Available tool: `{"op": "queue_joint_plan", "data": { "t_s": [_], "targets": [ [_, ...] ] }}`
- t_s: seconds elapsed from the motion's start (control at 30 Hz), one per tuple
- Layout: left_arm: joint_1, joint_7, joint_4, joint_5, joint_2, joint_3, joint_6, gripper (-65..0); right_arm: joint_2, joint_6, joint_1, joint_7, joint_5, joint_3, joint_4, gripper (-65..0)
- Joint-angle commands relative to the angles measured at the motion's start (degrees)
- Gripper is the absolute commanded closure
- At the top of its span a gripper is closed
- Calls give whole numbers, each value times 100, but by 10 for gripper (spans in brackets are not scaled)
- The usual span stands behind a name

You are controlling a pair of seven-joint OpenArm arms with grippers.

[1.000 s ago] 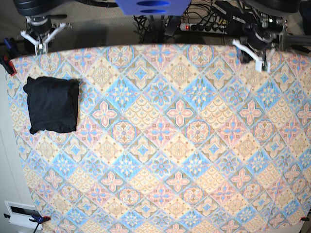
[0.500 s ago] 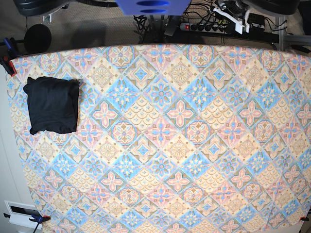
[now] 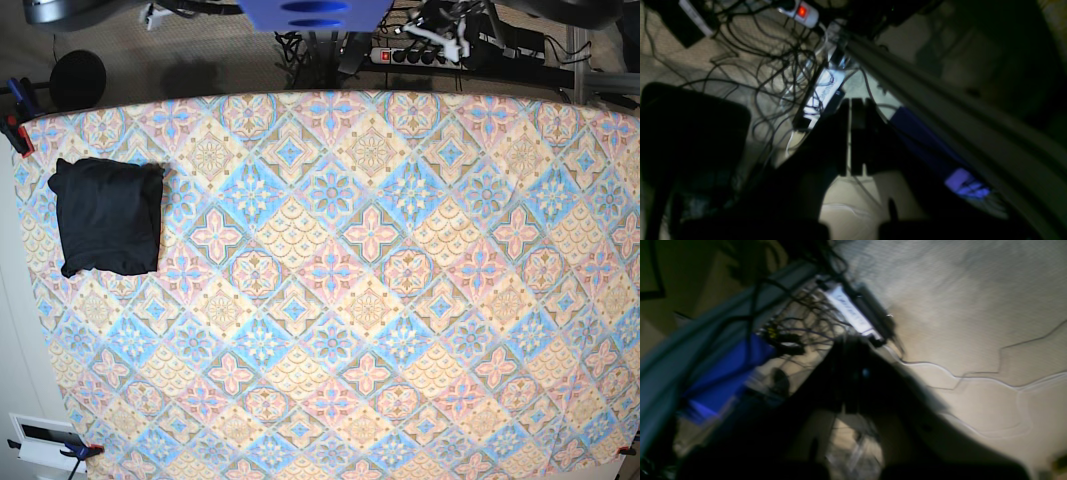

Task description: Layout the t-shirt on the table in an organized manner, then fold the t-shirt properly

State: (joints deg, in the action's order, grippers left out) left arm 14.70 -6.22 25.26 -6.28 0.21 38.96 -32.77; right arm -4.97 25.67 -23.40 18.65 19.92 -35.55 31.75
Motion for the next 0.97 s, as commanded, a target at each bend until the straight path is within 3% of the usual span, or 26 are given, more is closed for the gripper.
{"op": "queue_joint_plan", "data": {
  "t_s": [0.0,0.1,0.2,0.23,0.3,0.37,0.5,0.77,0.93],
  "targets": [
    [-147,257,-323,-334,-60,-226,-68,0,-52,31,138,-182,-238,131,-225,0],
    [-525,1031,-1088,-976,-95,-656,-68,-1,-52,22,674,-1052,-1038,403,-885,0],
    [-648,1338,-1229,-1284,-78,-894,-24,-1,-52,22,1017,-1615,-1680,403,-1263,0],
    [-657,1409,-1229,-1389,-69,-999,126,-1,-52,22,1105,-1756,-1865,403,-1342,0],
    [-665,1611,-1229,-1600,-69,-1281,794,-1,-52,4,1280,-1958,-2208,403,-1456,0],
    [-665,1839,-1229,-1750,-69,-1500,1427,-1,-52,-215,1404,-1993,-2331,421,-1553,0],
    [-674,2226,-1229,-1785,-69,-1914,2051,-1,-52,-541,1588,-2019,-2340,439,-1632,0],
    [-657,2349,-1229,-1635,54,-2028,2113,-1,-52,-602,1658,-2019,-2340,421,-1605,0],
    [-657,2806,-1123,-1662,239,-2045,2113,-1,-52,-602,1658,-2019,-2340,447,-1597,0]
  ]
}}
